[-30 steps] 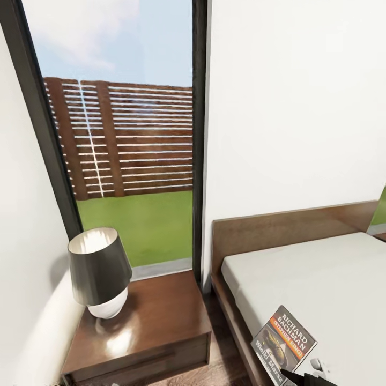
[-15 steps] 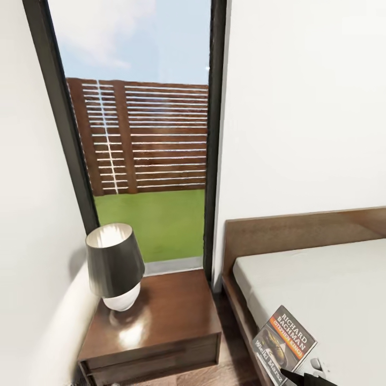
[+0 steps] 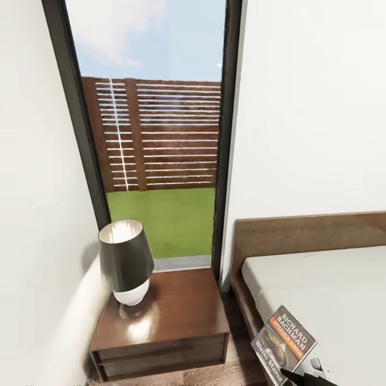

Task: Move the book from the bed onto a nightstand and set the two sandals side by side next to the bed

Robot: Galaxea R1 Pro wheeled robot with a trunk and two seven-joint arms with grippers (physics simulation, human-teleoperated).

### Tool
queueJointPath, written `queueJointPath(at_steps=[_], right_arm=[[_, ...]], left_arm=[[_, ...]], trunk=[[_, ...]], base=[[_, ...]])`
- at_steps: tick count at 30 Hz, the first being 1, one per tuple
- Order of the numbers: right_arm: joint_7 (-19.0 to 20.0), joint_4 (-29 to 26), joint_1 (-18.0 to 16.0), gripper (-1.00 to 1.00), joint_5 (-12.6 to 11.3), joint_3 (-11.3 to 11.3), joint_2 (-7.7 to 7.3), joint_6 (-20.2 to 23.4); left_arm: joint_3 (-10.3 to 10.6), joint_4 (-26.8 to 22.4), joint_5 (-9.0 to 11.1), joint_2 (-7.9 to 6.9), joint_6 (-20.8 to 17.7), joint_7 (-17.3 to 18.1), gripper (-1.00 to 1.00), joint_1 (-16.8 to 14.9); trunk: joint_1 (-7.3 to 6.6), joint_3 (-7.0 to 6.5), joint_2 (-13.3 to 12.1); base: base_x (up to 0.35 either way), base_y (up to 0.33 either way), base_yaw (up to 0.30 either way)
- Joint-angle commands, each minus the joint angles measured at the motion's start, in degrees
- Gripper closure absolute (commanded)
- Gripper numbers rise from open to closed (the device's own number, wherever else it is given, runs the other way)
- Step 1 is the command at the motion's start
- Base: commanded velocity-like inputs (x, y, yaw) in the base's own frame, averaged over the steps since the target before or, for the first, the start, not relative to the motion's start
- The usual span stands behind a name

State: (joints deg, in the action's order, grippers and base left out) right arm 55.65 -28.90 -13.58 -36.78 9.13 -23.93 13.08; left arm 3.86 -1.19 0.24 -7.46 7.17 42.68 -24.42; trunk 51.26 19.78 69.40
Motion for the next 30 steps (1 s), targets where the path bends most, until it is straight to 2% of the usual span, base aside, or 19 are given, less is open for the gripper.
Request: queueJointPath(at_steps=[1,30], right_arm=[[0.07,-0.02,-0.05,1.00,-0.66,0.27,-0.06,0.54],[0.07,0.03,-0.05,1.00,-0.66,0.20,-0.06,0.54]], left_arm=[[0.39,0.01,0.02,-0.01,0.48,0.03,-1.00,-0.03],[0.37,0.03,0.02,-0.01,0.48,0.03,-1.00,-0.01]], trunk=[[0.00,0.16,0.04],[0.00,2.78,0.04]], base=[[0.000,0.000,0.002],[0.000,0.000,0.000]])
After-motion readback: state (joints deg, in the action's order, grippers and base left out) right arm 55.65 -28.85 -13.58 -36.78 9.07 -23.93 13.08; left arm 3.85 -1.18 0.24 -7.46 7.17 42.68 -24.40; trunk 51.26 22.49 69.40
